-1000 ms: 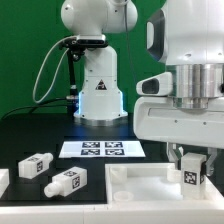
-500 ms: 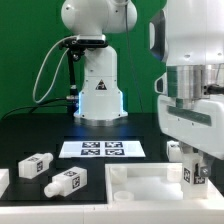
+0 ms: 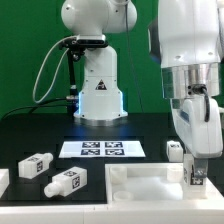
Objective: Assemble one leg
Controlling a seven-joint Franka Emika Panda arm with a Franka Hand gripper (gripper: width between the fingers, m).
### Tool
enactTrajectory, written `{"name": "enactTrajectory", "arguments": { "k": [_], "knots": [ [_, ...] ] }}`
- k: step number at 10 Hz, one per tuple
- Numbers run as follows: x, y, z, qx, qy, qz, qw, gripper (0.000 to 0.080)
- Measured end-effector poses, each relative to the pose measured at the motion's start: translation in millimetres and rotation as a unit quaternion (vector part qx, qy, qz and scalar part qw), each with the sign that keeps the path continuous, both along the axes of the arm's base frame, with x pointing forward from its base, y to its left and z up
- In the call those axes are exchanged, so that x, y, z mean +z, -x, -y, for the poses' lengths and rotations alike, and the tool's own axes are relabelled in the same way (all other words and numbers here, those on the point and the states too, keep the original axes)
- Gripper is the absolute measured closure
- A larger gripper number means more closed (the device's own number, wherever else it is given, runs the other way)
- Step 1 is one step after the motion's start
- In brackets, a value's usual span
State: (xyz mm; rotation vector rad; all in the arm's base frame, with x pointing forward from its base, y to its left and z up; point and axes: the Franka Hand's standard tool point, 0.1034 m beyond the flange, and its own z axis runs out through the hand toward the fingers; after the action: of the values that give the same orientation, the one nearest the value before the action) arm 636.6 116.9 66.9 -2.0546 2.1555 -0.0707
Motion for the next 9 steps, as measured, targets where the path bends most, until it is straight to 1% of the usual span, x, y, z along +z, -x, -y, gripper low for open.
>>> {"name": "enactTrajectory", "arguments": {
  "k": [1,2,3,4,6,7,8,9],
  "knots": [
    [0.9,0.0,-2.0,0.079,0.011,0.007,0.997,0.0224],
    [0.5,0.6,-2.4,0.187,0.026,0.014,0.982,0.0224],
    [-1.2,2.6,-3.5,0.254,0.034,0.020,0.966,0.0165],
    [-4.1,5.7,-2.2,0.292,0.041,0.023,0.955,0.0154],
    [-4.4,5.4,-1.4,0.341,0.050,0.026,0.939,0.0151],
    [-4.9,5.6,-0.9,0.373,0.055,0.028,0.926,0.0151],
    [-4.0,4.9,-1.0,0.417,0.064,0.030,0.906,0.0151],
    [2.4,-0.1,-1.9,0.513,0.084,0.036,0.854,0.0151]
  ]
}}
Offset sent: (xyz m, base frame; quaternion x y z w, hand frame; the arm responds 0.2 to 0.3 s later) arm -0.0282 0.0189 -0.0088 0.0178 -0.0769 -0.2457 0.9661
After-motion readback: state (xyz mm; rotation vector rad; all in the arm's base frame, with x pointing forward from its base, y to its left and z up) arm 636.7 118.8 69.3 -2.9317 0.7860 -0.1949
